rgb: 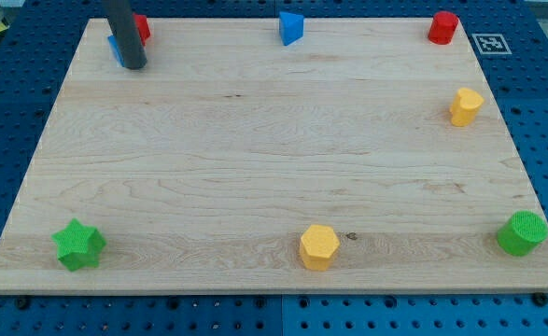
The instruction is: Move the yellow hexagon close to the green star
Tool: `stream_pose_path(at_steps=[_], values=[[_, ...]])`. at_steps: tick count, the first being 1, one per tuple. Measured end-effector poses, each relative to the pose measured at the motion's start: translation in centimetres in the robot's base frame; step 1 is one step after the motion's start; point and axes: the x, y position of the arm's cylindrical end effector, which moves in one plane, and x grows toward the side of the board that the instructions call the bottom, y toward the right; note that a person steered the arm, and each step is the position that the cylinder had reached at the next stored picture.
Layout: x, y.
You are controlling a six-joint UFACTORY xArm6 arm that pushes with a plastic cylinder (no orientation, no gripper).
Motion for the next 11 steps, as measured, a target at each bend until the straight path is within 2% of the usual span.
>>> stream_pose_path(at_steps=[1,3,4,8,10,11], values=[[0.3,0.0],[7.9,1.9],[10.1,3.2],[11.2,2.9],[16.0,8.9],[17.0,14.9]])
